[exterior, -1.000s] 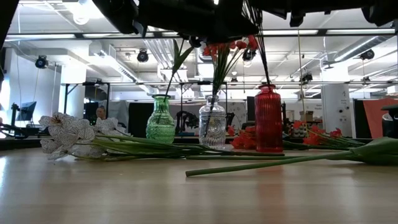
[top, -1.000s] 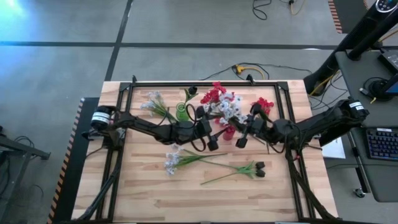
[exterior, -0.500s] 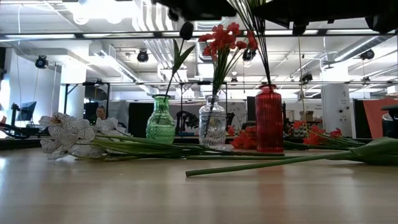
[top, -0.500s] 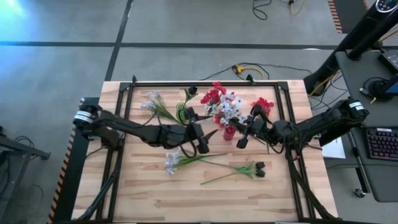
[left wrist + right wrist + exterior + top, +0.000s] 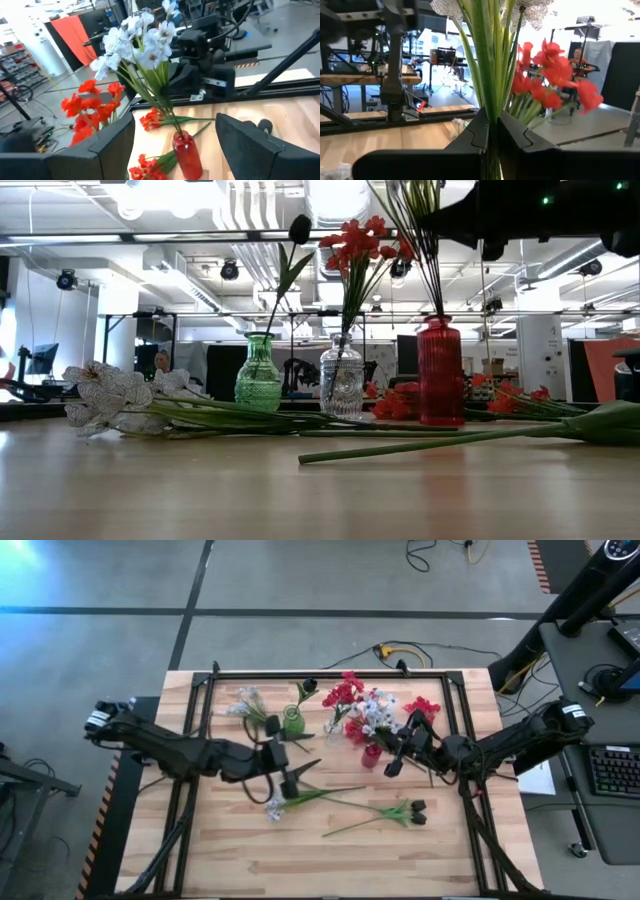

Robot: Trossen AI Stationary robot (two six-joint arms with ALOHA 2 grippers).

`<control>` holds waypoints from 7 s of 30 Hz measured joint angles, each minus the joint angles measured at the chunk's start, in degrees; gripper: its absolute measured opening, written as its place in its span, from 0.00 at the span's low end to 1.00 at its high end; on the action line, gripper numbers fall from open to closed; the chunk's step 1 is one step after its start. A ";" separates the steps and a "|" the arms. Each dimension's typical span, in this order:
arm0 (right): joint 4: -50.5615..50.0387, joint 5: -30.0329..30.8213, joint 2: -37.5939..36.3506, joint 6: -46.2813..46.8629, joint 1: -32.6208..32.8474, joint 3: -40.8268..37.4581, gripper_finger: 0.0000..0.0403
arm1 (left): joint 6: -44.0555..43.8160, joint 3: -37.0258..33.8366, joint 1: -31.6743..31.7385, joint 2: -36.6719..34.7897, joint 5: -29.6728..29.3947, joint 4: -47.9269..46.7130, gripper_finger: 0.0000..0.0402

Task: Sort flowers into vase by color
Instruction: Put the middle left white flowers into the red vase, then put the bottom black tulip into the green vase

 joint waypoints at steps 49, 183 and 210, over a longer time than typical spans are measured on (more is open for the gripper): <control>-0.11 2.88 7.87 1.45 -0.95 0.32 0.13 | -44.30 -1.50 -22.95 -2.98 -30.39 -39.55 0.64; -114.22 -26.08 -1.98 64.96 15.03 39.31 0.49 | -30.95 7.94 -20.44 22.85 -15.27 -12.41 0.64; -113.65 -24.14 4.27 77.12 33.38 38.42 0.49 | -33.46 30.87 -7.07 55.07 9.63 -10.99 0.56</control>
